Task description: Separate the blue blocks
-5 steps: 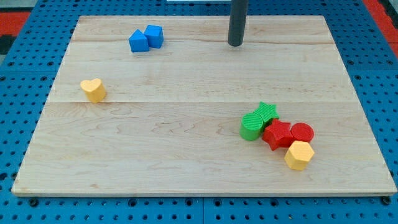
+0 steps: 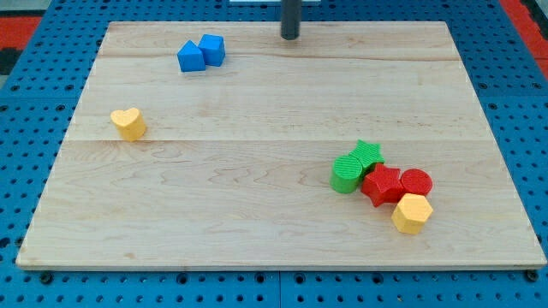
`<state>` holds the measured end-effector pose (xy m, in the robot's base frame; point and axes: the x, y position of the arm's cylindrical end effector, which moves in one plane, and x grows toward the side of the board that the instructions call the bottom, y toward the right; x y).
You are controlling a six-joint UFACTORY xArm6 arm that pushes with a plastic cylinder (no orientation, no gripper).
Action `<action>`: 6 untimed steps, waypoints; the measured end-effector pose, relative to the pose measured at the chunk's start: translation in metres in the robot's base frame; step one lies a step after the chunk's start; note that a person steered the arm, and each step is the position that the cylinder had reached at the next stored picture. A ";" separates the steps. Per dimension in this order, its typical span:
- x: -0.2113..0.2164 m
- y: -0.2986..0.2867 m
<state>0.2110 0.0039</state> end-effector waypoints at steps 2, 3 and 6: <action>0.019 -0.118; 0.073 -0.103; 0.163 -0.014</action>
